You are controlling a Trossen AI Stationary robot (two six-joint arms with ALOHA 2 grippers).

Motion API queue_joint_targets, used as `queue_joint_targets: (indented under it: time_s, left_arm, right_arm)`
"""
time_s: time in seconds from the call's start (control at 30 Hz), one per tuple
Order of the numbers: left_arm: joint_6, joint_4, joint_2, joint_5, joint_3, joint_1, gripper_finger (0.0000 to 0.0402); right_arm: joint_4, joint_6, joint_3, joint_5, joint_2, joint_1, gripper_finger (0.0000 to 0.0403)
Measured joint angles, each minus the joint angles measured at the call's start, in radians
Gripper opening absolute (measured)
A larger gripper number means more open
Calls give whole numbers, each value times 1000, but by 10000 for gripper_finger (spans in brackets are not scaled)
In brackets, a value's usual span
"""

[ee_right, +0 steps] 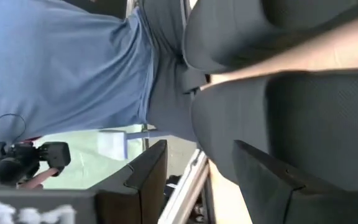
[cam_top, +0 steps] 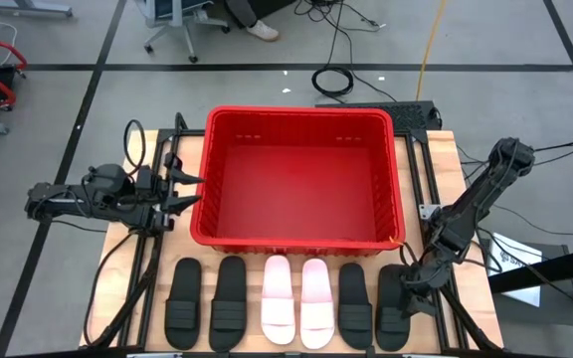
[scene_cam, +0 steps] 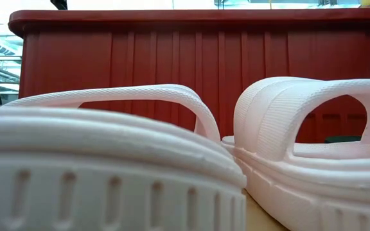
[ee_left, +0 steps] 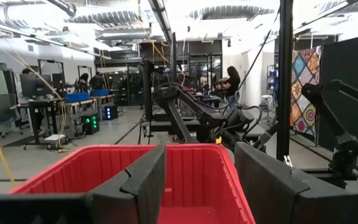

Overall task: Pick and place slides into bin
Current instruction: Put the black slide into the red bin

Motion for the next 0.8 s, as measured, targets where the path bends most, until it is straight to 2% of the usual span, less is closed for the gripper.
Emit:
queue_joint_targets:
  time_s: [0.37, 0.53, 0.8]
  left_arm:
    - [8, 3, 42, 0, 0, 0, 198]
    - [8, 1, 64, -1, 0, 0, 198]
    - [16, 2, 73, -1, 0, 0, 198]
  right_arm:
    - [-34, -42, -20, 68, -5, 7, 171]
    - [-123, -12, -21, 62, 2, 12, 171]
    - [-115, -3, -21, 68, 9, 21, 171]
